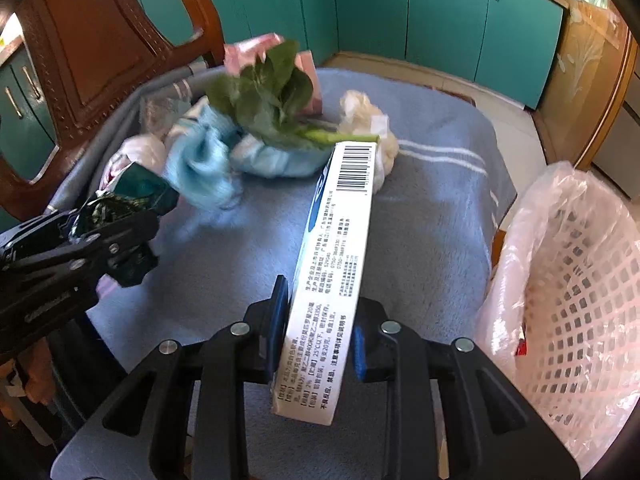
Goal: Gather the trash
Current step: 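Lift the toothpaste box with the right gripper while the left gripper grasps the dark green wrapper, then drop the toothpaste box and green wrapper into the wastebasket, opening both grippers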
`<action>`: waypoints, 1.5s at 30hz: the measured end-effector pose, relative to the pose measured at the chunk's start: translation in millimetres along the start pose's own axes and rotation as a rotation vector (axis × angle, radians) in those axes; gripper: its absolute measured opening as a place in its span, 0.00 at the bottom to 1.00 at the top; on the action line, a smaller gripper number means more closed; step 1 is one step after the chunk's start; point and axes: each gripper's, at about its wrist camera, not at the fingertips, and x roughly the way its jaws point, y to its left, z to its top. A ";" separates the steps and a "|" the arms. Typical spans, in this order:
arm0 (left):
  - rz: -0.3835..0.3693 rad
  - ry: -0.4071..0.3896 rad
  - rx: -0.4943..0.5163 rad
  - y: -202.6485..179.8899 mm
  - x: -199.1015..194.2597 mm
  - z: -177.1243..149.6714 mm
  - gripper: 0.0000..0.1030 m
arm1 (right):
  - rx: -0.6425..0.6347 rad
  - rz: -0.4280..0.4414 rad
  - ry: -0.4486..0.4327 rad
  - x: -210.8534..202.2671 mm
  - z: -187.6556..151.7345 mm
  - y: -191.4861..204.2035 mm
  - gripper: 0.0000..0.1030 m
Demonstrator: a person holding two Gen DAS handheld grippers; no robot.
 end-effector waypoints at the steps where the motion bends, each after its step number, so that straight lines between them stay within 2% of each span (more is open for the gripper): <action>1: -0.006 -0.017 -0.004 0.6 -7.1 0.5 0.45 | 0.002 0.004 -0.015 -4.0 0.7 -0.7 0.27; 5: -0.027 -0.077 -0.003 -5.0 -29.4 2.8 0.45 | 0.025 0.007 -0.112 -30.6 4.8 -12.3 0.27; 8: -0.069 -0.093 0.020 -19.0 -33.8 5.1 0.45 | 0.075 -0.022 -0.184 -54.6 7.3 -35.2 0.27; 11: -0.118 -0.081 0.056 -40.6 -27.3 8.6 0.45 | 0.169 -0.073 -0.231 -75.4 6.1 -70.5 0.27; 13: -0.170 -0.072 0.090 -63.0 -21.0 12.3 0.45 | 0.285 -0.118 -0.243 -87.3 -0.5 -106.8 0.27; 17: -0.273 -0.041 0.149 -110.6 -8.6 15.4 0.45 | 0.466 -0.230 -0.205 -95.6 -19.0 -159.5 0.27; 19: -0.335 -0.018 0.178 -140.2 -0.2 17.4 0.45 | 0.537 -0.281 -0.158 -94.3 -30.1 -180.9 0.27; 23: -0.442 0.014 0.229 -188.0 12.3 17.4 0.45 | 0.599 -0.332 -0.078 -87.2 -47.5 -200.9 0.27; 25: -0.462 0.033 0.252 -209.8 20.0 14.5 0.46 | 0.623 -0.353 -0.060 -88.1 -54.4 -208.9 0.27; 26: -0.458 0.038 0.256 -214.9 25.2 14.9 0.50 | 0.635 -0.356 -0.060 -89.5 -56.6 -212.0 0.27; 28: -0.490 0.032 0.238 -223.6 29.3 12.1 0.65 | 0.671 -0.365 -0.069 -94.2 -61.2 -219.6 0.28; 29: -0.502 0.033 0.227 -224.2 29.5 10.9 0.74 | 0.695 -0.375 -0.080 -98.0 -64.0 -223.8 0.30; 30: -0.511 0.032 0.214 -224.2 29.4 9.2 0.77 | 0.711 -0.382 -0.088 -101.4 -66.1 -227.7 0.36; 33: -0.497 0.030 0.217 -219.8 29.7 6.5 0.79 | 0.751 -0.367 -0.127 -109.6 -68.8 -235.6 0.44; 38: -0.435 0.016 0.144 -189.9 28.9 10.2 0.81 | 0.694 -0.332 -0.151 -107.1 -58.0 -221.7 0.47; 43: -0.316 -0.018 0.068 -143.0 22.9 12.1 0.84 | 0.663 -0.271 -0.182 -105.1 -47.7 -208.7 0.51; 45: -0.230 -0.029 0.036 -120.0 22.8 12.8 0.84 | 0.635 -0.249 -0.193 -104.4 -42.2 -199.8 0.52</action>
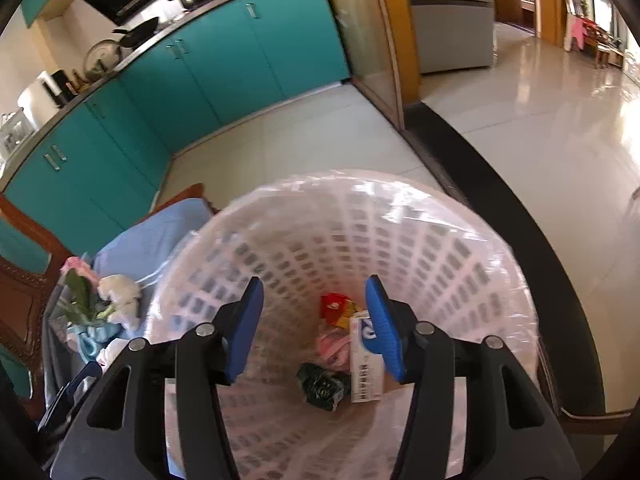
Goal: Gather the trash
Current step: 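Drop the toothpaste box and green wrapper into the wastebasket, opening both grippers, then move both grippers back toward the remaining trash on the seat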
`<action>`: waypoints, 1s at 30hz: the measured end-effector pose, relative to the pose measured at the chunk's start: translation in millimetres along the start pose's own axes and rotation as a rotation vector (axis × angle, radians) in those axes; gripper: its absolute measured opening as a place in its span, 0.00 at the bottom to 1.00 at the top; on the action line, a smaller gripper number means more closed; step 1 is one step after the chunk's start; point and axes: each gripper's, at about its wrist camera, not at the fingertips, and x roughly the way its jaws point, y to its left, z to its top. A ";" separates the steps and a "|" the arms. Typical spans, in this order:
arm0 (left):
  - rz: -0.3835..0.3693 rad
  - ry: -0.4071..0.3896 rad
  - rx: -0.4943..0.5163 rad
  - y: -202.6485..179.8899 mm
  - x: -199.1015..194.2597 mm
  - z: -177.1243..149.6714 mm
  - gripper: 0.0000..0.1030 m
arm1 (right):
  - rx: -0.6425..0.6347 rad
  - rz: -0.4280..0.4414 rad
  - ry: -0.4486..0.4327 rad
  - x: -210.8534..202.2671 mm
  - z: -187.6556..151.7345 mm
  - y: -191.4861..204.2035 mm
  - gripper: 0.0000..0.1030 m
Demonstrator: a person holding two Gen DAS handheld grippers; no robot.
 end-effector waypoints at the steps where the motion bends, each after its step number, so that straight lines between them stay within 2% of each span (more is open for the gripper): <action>1: 0.046 -0.004 -0.019 12.3 -2.5 0.1 0.84 | -0.011 0.008 -0.003 0.5 0.2 4.2 0.52; 6: 0.209 -0.045 -0.112 69.6 -14.3 8.2 0.84 | -0.127 0.053 -0.016 2.6 -7.2 50.2 0.52; 9: 0.270 -0.090 -0.160 105.0 -20.1 21.0 0.84 | -0.199 0.083 -0.009 7.4 -15.6 78.7 0.52; 11: 0.295 -0.081 -0.206 130.1 -20.3 29.2 0.84 | -0.259 0.110 0.000 10.6 -23.3 98.1 0.52; 16: 0.307 -0.070 -0.269 170.1 -16.9 42.2 0.84 | -0.441 0.247 0.069 21.1 -52.1 155.2 0.52; 20: 0.307 -0.022 -0.281 184.8 -1.3 43.5 0.84 | -0.631 0.246 0.089 33.2 -86.1 201.7 0.55; 22: 0.308 -0.005 -0.276 187.8 7.9 43.6 0.84 | -0.687 0.232 0.091 40.1 -99.6 216.8 0.62; 25: 0.306 0.022 -0.259 188.2 22.5 45.5 0.83 | -0.729 0.232 0.111 51.0 -110.2 230.3 0.63; 26: 0.302 0.029 -0.265 188.5 28.0 46.5 0.78 | -0.734 0.235 0.116 53.2 -111.6 231.8 0.63; 27: 0.291 0.036 -0.274 190.2 29.5 46.4 0.69 | -0.741 0.241 0.118 54.8 -113.2 233.1 0.57; 28: 0.270 0.039 -0.282 192.0 29.6 45.8 0.67 | -0.748 0.252 0.122 55.1 -113.9 233.7 0.51; 30: 0.247 0.039 -0.274 192.3 27.8 43.9 0.53 | -0.749 0.271 0.128 54.4 -114.1 232.7 0.38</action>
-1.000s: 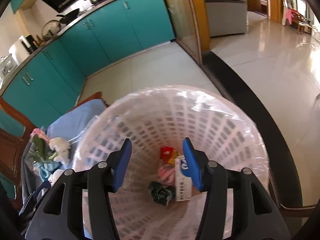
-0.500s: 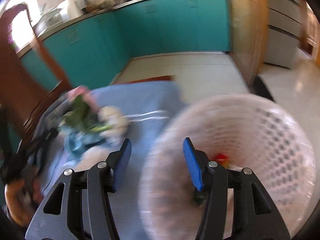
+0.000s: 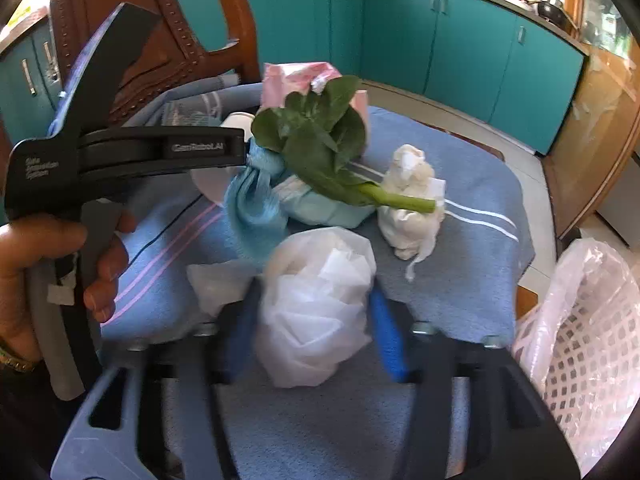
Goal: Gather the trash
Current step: 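Move both grippers back toward the remaining trash on the seat, then grasp the white plastic bag with the right gripper while the left gripper grasps the light blue cloth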
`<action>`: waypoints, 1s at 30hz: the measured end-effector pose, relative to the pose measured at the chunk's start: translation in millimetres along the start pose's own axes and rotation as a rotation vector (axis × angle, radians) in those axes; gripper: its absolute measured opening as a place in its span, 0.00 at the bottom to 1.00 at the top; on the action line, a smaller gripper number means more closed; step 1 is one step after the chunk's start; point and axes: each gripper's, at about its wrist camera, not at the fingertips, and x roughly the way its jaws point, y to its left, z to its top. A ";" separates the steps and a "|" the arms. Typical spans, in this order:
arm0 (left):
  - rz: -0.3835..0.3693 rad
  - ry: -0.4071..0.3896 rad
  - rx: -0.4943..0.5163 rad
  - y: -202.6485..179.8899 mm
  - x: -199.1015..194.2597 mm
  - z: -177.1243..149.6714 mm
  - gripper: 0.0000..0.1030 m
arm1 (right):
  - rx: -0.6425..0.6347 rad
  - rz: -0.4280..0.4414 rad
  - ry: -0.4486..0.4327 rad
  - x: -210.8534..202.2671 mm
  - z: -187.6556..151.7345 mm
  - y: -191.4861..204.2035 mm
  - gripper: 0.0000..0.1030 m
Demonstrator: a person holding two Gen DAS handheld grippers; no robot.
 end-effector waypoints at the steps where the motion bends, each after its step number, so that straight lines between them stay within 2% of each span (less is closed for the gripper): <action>1: 0.006 -0.001 0.023 -1.3 -2.4 -1.8 0.49 | -0.001 0.008 -0.003 -1.4 -0.4 -0.4 0.36; 5: 0.006 0.002 0.054 -1.6 -15.3 -19.3 0.48 | 0.008 0.014 -0.004 -4.8 -2.0 -3.5 0.30; 8: 0.004 0.006 0.060 -0.5 -31.1 -37.6 0.48 | 0.035 0.006 -0.009 -7.7 -2.2 -9.9 0.29; 15: 0.060 0.031 0.041 5.9 -66.1 -74.4 0.48 | 0.113 -0.019 0.003 -13.5 -4.4 -25.5 0.30; 16: 0.064 0.036 0.045 5.3 -68.6 -76.2 0.49 | 0.117 -0.020 0.005 -14.2 -6.3 -25.6 0.30; 18: 0.059 0.038 0.045 4.8 -73.6 -80.6 0.60 | 0.125 -0.024 0.011 -12.5 -6.8 -25.9 0.30; 20: 0.046 0.037 0.041 7.7 -78.2 -84.8 0.62 | 0.126 -0.034 0.011 -10.6 -6.7 -25.1 0.34; 21: 0.040 0.036 0.042 8.7 -80.6 -86.2 0.62 | 0.130 -0.039 0.013 -9.8 -7.1 -24.9 0.40; 24: 0.048 0.024 0.034 11.7 -84.1 -86.7 0.62 | 0.136 -0.043 0.019 -7.3 -8.8 -24.3 0.49; 30: 0.069 -0.002 0.019 17.9 -91.3 -84.0 0.64 | 0.141 -0.044 0.034 -3.9 -10.0 -23.3 0.58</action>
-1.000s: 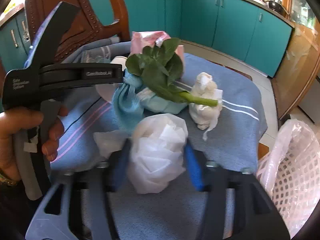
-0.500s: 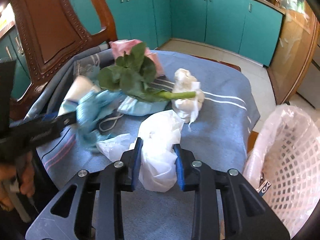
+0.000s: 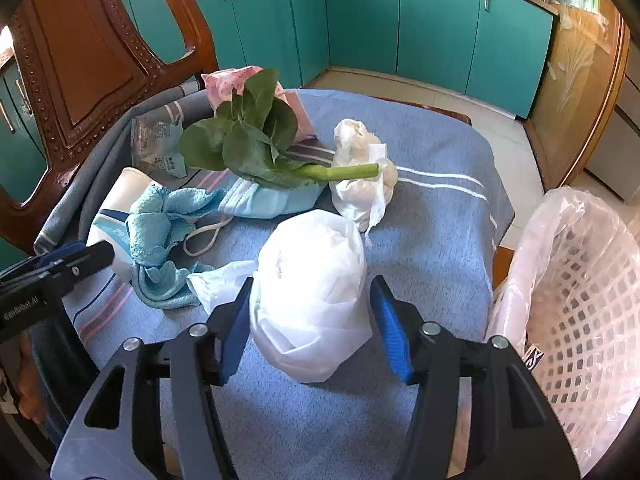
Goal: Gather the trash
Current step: 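Grasp the white plastic bag with the right gripper while the left gripper grasps the light blue cloth, then lift the white bag with the right gripper while the left gripper lifts the blue cloth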
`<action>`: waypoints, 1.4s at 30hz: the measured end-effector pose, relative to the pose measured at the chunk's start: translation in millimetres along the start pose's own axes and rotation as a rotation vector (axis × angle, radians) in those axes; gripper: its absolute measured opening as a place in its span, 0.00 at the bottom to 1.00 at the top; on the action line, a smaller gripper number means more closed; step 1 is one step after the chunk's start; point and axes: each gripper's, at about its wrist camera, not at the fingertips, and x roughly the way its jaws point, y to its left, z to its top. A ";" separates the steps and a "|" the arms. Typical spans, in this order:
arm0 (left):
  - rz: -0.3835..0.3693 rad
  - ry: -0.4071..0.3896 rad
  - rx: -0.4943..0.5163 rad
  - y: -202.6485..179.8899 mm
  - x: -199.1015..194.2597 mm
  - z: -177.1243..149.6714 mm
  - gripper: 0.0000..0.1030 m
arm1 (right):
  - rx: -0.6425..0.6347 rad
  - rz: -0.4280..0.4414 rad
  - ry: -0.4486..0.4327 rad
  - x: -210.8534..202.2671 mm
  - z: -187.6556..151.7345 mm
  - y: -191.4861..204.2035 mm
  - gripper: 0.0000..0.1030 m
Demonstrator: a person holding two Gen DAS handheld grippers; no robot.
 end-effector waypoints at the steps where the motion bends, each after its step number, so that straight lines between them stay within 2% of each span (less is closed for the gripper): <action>1: 0.004 -0.003 0.003 -0.1 -0.5 -0.2 0.64 | 0.000 -0.001 0.001 0.3 0.1 0.0 0.58; 7: 0.012 0.004 0.004 -1.1 3.2 -1.7 0.69 | 0.006 0.001 0.002 -2.1 -1.0 -0.4 0.60; 9: 0.015 0.005 0.000 -0.4 5.4 -1.7 0.70 | 0.006 0.007 -0.001 -3.1 -1.3 0.0 0.66; 11: 0.016 0.008 -0.006 0.3 7.8 -1.9 0.71 | 0.004 0.009 0.000 -3.1 -1.7 1.2 0.67; 16: 0.012 0.018 0.008 -3.2 11.5 -5.2 0.73 | -0.005 0.002 0.008 -1.0 -1.3 4.1 0.67; 21: 0.024 -0.012 0.016 -3.9 5.4 -3.6 0.77 | -0.011 0.003 0.002 -2.6 -1.2 4.1 0.67; 27: 0.025 -0.014 0.009 -1.5 3.4 -3.0 0.80 | -0.088 -0.002 -0.013 -2.2 -4.2 19.3 0.67; 28: 0.025 -0.012 0.009 -1.4 3.6 -3.1 0.80 | -0.098 -0.004 -0.014 -1.8 -4.7 21.9 0.66; 30: 0.025 -0.014 0.009 -0.8 2.9 -3.0 0.80 | -0.120 -0.001 -0.010 -0.6 -5.8 26.5 0.49; 33: 0.027 -0.024 0.006 0.7 0.4 -2.4 0.80 | -0.151 0.007 -0.008 0.7 -7.4 32.5 0.34; 36: 0.027 -0.038 0.002 1.9 -3.3 -1.4 0.81 | -0.155 0.018 -0.027 -3.3 -6.9 33.5 0.27; 42: 0.021 -0.079 0.012 2.2 -14.2 -0.6 0.82 | -0.086 0.033 -0.082 -18.4 -0.7 17.8 0.26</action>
